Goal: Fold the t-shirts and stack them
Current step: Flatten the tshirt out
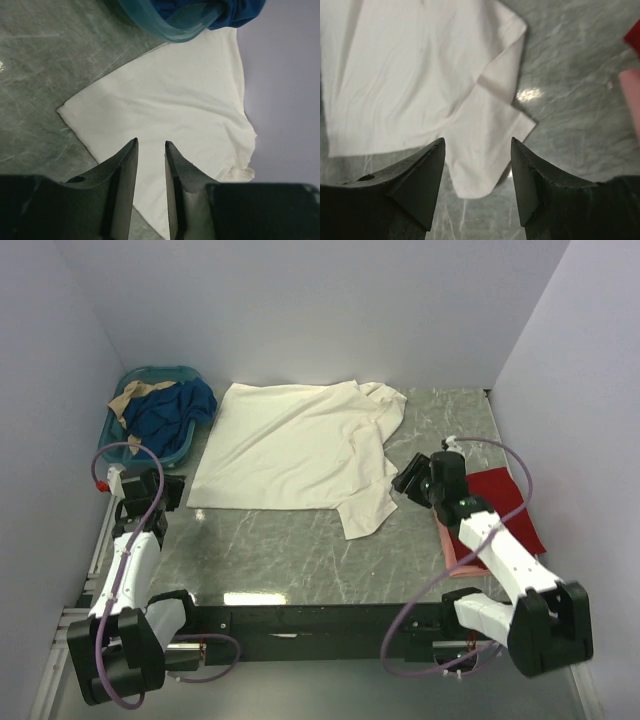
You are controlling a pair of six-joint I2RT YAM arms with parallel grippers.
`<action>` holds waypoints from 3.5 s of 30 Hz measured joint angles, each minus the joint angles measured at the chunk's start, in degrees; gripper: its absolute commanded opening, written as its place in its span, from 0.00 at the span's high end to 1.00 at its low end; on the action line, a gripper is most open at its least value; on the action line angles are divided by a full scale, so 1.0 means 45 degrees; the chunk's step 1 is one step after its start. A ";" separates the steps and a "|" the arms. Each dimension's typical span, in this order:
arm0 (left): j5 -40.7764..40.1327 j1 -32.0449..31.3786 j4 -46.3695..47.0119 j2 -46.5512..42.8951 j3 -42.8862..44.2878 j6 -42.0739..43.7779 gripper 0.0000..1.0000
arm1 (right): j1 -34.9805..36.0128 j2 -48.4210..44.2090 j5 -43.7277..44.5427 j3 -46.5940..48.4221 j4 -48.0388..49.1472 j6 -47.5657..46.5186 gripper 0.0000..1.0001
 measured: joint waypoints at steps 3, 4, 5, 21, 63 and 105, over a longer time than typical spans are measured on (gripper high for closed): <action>-0.0112 -0.0170 -0.0141 0.0670 0.0000 0.0087 0.67 | -0.0704 0.1865 -0.0219 0.1073 0.0155 -0.0447 0.42; -0.0199 -0.0306 -0.0199 0.0918 0.0005 0.0092 0.67 | -0.0835 0.2579 -0.0374 0.1399 0.0170 -0.0617 0.44; -0.0296 -0.0461 -0.0277 0.1166 0.0039 0.0087 0.68 | -0.0889 0.3240 -0.0525 0.1744 0.0131 -0.0797 0.45; -0.2351 -0.2730 -0.1656 0.6125 0.3997 -0.0029 0.68 | 0.0753 0.7796 -0.0185 0.4498 -0.0228 -0.1991 0.53; -0.3793 -0.2030 -0.2429 0.8043 0.3531 -0.0403 0.72 | 0.0665 -0.7062 -0.2390 -0.3789 -0.3623 0.2584 0.59; -0.2225 -0.1744 -0.2875 0.5377 0.2191 -0.0078 0.74 | -0.0952 0.3041 0.0029 -0.1447 -0.0141 0.1826 0.76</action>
